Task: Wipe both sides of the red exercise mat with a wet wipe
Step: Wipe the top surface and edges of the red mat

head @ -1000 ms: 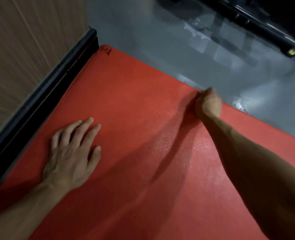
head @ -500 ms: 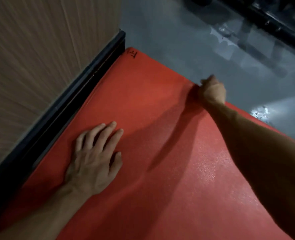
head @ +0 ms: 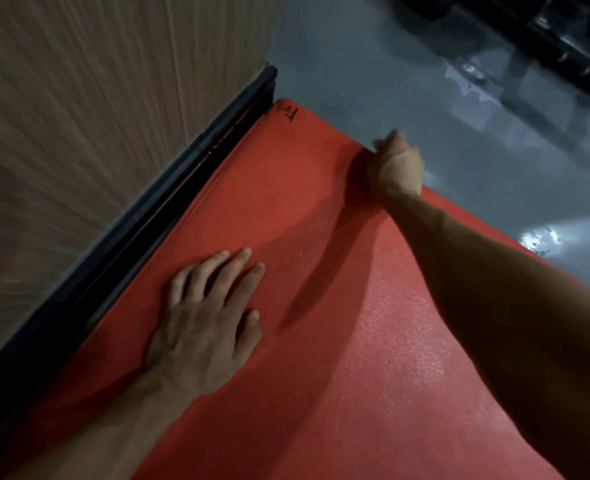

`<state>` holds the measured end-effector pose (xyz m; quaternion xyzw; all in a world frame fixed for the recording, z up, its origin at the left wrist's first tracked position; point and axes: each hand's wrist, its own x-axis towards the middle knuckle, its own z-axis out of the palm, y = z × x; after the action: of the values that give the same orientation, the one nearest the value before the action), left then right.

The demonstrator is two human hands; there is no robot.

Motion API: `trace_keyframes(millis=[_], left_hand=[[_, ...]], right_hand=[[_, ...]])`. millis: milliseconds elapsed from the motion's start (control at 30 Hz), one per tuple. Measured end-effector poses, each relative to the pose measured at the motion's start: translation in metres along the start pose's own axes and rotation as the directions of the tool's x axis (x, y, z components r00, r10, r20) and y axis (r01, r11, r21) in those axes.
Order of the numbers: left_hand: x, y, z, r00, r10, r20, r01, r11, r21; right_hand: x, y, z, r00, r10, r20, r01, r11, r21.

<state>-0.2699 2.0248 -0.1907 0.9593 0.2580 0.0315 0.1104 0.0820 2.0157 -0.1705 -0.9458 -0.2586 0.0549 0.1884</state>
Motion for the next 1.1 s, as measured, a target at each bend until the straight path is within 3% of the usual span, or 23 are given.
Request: trace_keyframes(millis=[100, 167, 233, 300, 367, 500, 600, 667, 833, 967, 1100], left_hand=[[0.0, -0.001, -0.001, 1.0, -0.004, 0.014, 0.004, 1.0, 0.014], [0.001, 0.0, -0.001, 1.0, -0.003, 0.006, 0.003, 1.0, 0.003], [0.001, -0.001, -0.001, 1.0, 0.0, -0.002, 0.0, 1.0, -0.013], [0.001, -0.001, 0.001, 1.0, 0.0, 0.003, 0.0, 1.0, -0.022], [0.0, -0.002, 0.002, 1.0, -0.006, 0.013, 0.006, 1.0, -0.02], [0.0, -0.001, 0.0, 1.0, -0.002, 0.005, 0.003, 1.0, -0.031], [0.0, 0.0, 0.0, 1.0, -0.001, 0.011, 0.001, 0.999, -0.032], [0.0, 0.0, 0.0, 1.0, -0.004, 0.018, 0.004, 0.999, -0.034], [0.0, -0.002, 0.002, 1.0, -0.005, 0.019, 0.005, 0.999, -0.046], [0.0, -0.002, 0.001, 0.999, -0.012, 0.031, 0.013, 0.999, -0.041], [0.001, -0.003, 0.001, 0.999, -0.012, 0.041, 0.013, 1.0, -0.027]], right_hand=[[-0.007, -0.046, 0.025, 0.977, -0.206, 0.056, 0.206, 0.979, 0.006], [-0.009, -0.04, 0.024, 0.964, -0.255, 0.073, 0.257, 0.966, -0.03], [-0.005, -0.01, 0.008, 0.986, -0.162, 0.032, 0.164, 0.986, -0.038], [-0.003, 0.026, -0.011, 0.999, 0.03, -0.028, -0.031, 0.999, -0.028], [-0.003, 0.039, -0.016, 0.992, 0.1, -0.077, -0.103, 0.994, -0.023], [-0.011, -0.014, 0.014, 0.992, -0.12, -0.042, 0.122, 0.991, 0.049], [-0.031, -0.055, 0.031, 0.918, -0.394, 0.045, 0.392, 0.919, 0.039], [-0.031, -0.046, 0.025, 0.887, -0.453, 0.087, 0.453, 0.891, 0.015], [0.007, 0.017, -0.008, 0.986, -0.16, 0.035, 0.162, 0.984, -0.074], [0.008, 0.02, -0.005, 0.972, -0.232, 0.035, 0.233, 0.972, -0.028], [0.01, 0.017, 0.0, 0.989, -0.148, -0.007, 0.148, 0.989, -0.01]])
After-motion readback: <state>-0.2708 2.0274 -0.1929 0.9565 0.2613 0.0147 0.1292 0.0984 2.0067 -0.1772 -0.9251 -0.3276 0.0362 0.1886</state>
